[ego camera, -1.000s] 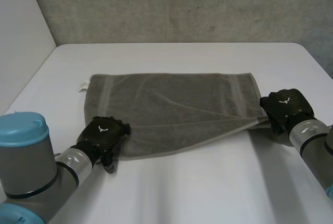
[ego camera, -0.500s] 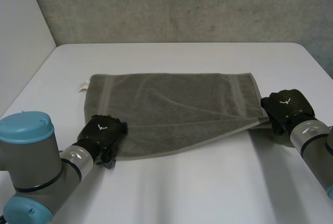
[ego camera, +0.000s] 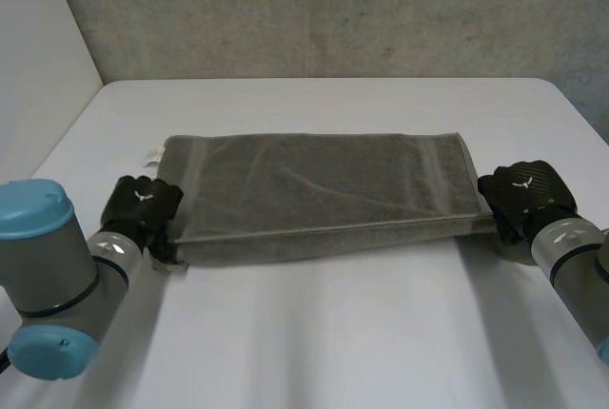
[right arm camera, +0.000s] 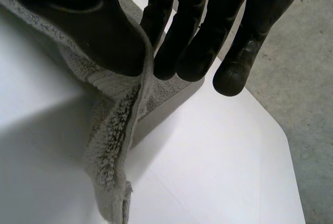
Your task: Fold the towel.
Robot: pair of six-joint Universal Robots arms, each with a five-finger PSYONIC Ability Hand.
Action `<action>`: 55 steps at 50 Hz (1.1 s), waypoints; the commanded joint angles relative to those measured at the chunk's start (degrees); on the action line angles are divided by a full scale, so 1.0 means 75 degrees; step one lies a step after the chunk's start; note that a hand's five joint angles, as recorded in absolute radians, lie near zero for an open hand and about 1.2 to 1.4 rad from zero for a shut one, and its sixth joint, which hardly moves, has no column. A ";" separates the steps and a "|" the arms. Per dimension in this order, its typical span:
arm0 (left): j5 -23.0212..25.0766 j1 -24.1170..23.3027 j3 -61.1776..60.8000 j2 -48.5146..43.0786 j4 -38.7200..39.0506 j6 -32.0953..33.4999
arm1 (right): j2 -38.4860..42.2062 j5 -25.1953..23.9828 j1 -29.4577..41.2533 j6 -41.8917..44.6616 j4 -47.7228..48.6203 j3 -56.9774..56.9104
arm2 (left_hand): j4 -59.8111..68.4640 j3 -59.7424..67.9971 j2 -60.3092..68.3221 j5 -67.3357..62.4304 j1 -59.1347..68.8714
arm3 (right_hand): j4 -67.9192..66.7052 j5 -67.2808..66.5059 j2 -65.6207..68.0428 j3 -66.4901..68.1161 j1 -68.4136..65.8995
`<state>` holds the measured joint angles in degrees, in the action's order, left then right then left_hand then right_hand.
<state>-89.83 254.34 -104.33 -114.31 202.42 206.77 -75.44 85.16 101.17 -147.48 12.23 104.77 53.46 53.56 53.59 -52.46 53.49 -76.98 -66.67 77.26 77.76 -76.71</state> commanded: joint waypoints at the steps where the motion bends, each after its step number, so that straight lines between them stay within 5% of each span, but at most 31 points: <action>1: -0.0069 0.0130 0.0024 0.0078 0.0069 -0.0006 | 0.0003 0.0001 -0.0001 0.0011 -0.0001 -0.0001 | -0.0675 -0.0689 -0.0692 0.1875 -0.0679 | -0.0403 -0.0445 0.0365 0.0299 -0.0438; 7: -0.0046 0.0072 0.0012 -0.0028 -0.0013 0.0005 | 0.0003 0.0001 -0.0001 0.0023 -0.0001 -0.0001 | -0.0092 -0.0106 -0.0109 0.1292 -0.0096 | -0.0403 -0.0445 0.0365 0.0299 -0.0438; 11: -0.0046 0.0025 -0.0082 -0.0051 -0.0141 0.0110 | -0.0020 0.0001 -0.0012 0.0034 -0.0001 -0.0001 | 0.3257 0.3243 0.3240 -0.2057 0.3253 | -0.0403 -0.0445 0.0365 0.0299 -0.0438; 13: -0.0057 0.0037 -0.0082 0.0007 -0.0200 0.0204 | -0.0043 0.0001 -0.0012 0.0034 -0.0001 -0.0001 | 0.3536 0.3522 0.3519 -0.2336 0.3532 | -0.0403 -0.0445 0.0365 0.0299 -0.0438; 18: -0.0057 0.0025 -0.0058 0.0394 -0.0318 0.0298 | -0.0325 0.0001 -0.0024 0.0023 -0.0001 -0.0094 | 0.3539 0.3525 0.3522 -0.2338 0.3534 | -0.0403 -0.0445 0.0365 0.0299 -0.0438; 29: -0.0010 0.0282 0.0374 0.3648 -0.0259 0.0181 | -0.2818 -0.0057 -0.0012 -0.0409 -0.0165 -0.0971 | 0.3539 0.3525 0.3522 -0.2338 0.3534 | -0.0403 -0.0445 0.0365 0.0299 -0.0438; 35: -0.0010 0.0330 0.0878 0.4378 -0.0411 0.0076 | -0.3418 -0.0631 -0.0210 -0.0610 -0.1555 -0.2177 | 0.3539 0.3525 0.3522 -0.2338 0.3534 | -0.0403 -0.0445 0.0365 0.0299 -0.0438; 43: 0.0013 0.0353 0.1254 0.4134 -0.0926 0.0087 | -0.2754 -0.1217 -0.0749 -0.0540 -0.3468 -0.3737 | 0.3539 0.3525 0.3522 -0.2338 0.3534 | -0.0403 -0.0445 0.0365 0.0299 -0.0438; 55: 0.0622 0.0212 0.2801 0.1050 -0.1724 0.0146 | -0.0243 -0.1370 -0.0575 -0.0059 -0.3810 -0.4958 | 0.3539 0.3525 0.3522 -0.2338 0.3534 | -0.0403 -0.0445 0.0365 0.0299 -0.0438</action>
<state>-86.10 256.50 -91.36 -94.95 192.21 207.63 -86.11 73.67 93.66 -150.23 -16.86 71.73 86.77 88.46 86.94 -84.86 82.81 -76.98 -67.09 77.55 77.77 -76.71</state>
